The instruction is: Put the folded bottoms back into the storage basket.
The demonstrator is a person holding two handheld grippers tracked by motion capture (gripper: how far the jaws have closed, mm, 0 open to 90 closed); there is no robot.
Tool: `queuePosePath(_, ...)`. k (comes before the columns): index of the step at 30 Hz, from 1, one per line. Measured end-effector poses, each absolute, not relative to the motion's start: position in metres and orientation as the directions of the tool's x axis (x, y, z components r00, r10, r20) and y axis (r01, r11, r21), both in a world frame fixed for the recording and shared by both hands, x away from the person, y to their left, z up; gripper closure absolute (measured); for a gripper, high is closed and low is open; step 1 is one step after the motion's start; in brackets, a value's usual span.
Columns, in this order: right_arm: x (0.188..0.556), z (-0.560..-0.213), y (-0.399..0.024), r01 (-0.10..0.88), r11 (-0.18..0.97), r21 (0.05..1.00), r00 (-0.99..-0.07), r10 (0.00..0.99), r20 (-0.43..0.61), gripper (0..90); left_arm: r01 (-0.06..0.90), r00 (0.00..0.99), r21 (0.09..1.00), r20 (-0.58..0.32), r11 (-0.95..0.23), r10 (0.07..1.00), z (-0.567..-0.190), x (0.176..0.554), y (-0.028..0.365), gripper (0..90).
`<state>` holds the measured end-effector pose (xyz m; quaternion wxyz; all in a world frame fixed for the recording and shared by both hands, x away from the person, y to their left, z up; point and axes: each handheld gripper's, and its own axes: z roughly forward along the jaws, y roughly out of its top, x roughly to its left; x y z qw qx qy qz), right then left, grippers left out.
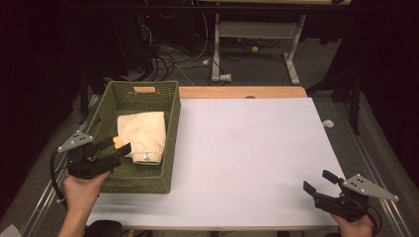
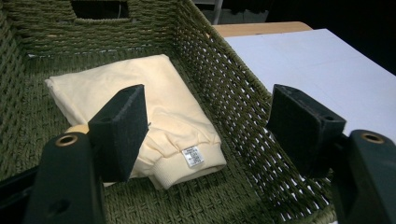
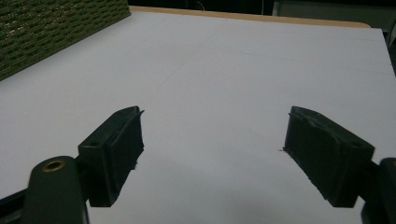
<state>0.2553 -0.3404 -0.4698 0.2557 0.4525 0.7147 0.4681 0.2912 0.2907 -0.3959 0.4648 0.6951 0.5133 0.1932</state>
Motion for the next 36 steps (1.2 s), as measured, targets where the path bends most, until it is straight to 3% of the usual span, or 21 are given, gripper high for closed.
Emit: queuePosePath(36, 0.255, -0.470, -0.341, 0.409, 0.151, 0.900, -0.457, 0.888, 0.059, 20.5, 0.522, 0.373, 0.853, -0.222, -0.006, 0.901, -0.413, 0.270, 0.303, 27.2)
